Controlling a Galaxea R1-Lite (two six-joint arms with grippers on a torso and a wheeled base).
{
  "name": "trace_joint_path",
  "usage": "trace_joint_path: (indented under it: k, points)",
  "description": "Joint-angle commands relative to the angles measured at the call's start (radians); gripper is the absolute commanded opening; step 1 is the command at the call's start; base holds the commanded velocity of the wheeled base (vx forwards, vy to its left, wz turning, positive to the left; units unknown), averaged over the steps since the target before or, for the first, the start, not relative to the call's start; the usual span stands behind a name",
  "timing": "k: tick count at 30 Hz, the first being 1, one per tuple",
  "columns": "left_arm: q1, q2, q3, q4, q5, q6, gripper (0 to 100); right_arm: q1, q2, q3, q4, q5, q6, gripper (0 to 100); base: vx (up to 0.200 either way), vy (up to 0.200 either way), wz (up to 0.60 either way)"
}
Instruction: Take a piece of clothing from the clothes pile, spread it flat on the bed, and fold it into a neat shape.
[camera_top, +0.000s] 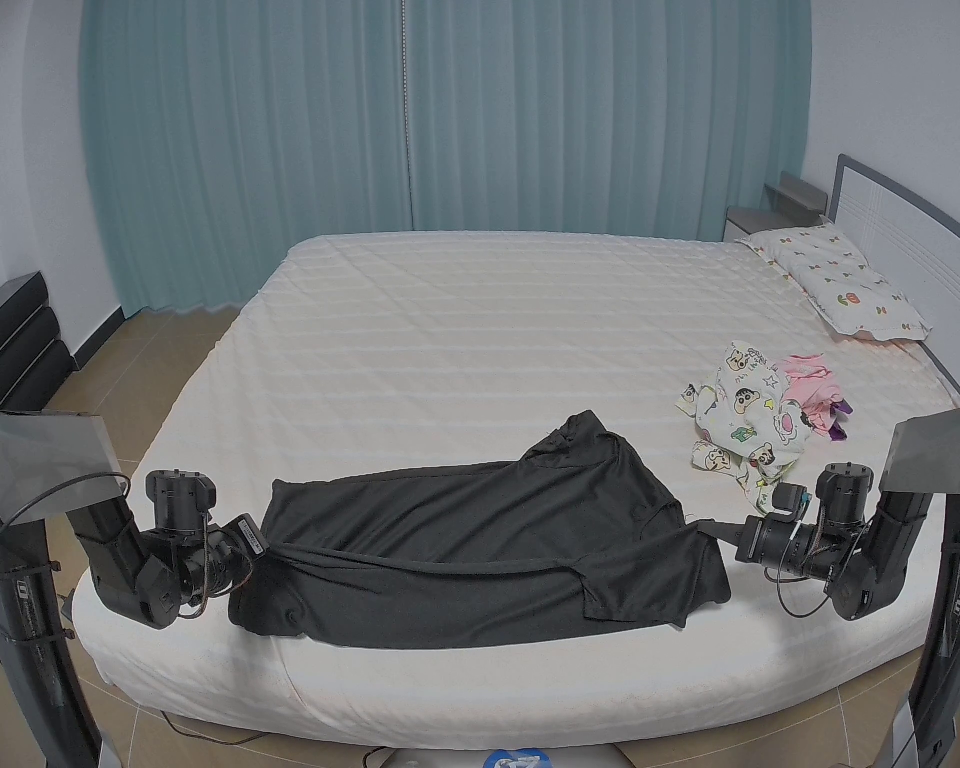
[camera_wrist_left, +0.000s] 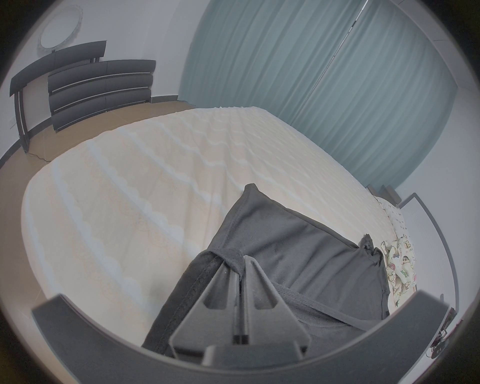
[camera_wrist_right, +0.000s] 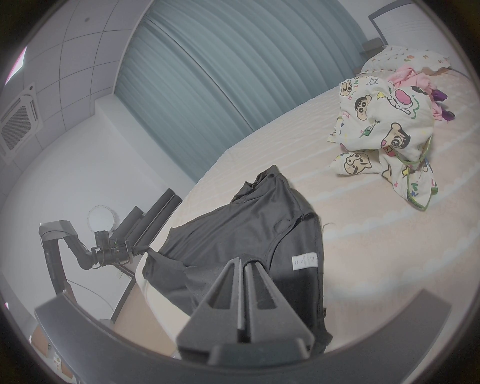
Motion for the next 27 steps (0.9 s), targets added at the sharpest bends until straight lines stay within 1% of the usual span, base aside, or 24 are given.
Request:
trace_joint_path:
  k: [1,4,11,16,21,23,24,25,26,27]
  points:
    - [0.0,0.071,-0.056,0.027,0.001,-0.01,0,0.022,0.068,-0.048,0.001,-0.021,0.015,0,0.0,0.0,0.0]
    - [0.0,0.088,-0.08,0.05,-0.001,-0.013,0,0.036,0.092,-0.066,0.001,-0.027,0.015,0,0.0,0.0,0.0]
    - [0.0,0.136,-0.175,0.098,0.001,-0.032,0,0.059,0.16,-0.137,-0.007,-0.1,0.019,0,0.0,0.0,0.0]
    - [0.0,0.149,-0.21,0.125,-0.001,-0.033,0,0.074,0.183,-0.167,-0.01,-0.136,0.058,0,0.0,0.0,0.0]
    - [0.0,0.162,-0.232,0.13,0.001,-0.058,0,0.079,0.213,-0.194,-0.011,-0.172,0.065,0,0.0,0.0,0.0]
    - [0.0,0.168,-0.241,0.144,0.001,-0.061,0,0.082,0.218,-0.203,-0.011,-0.173,0.067,0,0.0,0.0,0.0]
    - [0.002,0.169,-0.247,0.153,0.001,-0.061,0,0.083,0.223,-0.203,-0.011,-0.173,0.067,100,0.0,0.0,0.0]
    - [0.002,0.169,-0.249,0.159,0.001,-0.061,0,0.083,0.226,-0.204,-0.011,-0.173,0.068,100,0.0,0.0,0.0]
    - [0.002,0.171,-0.253,0.165,0.001,-0.063,100,0.083,0.229,-0.204,-0.011,-0.173,0.068,100,0.0,0.0,0.0]
    - [0.002,0.171,-0.253,0.165,0.001,-0.063,100,0.083,0.229,-0.204,-0.011,-0.173,0.068,100,0.0,0.0,0.0]
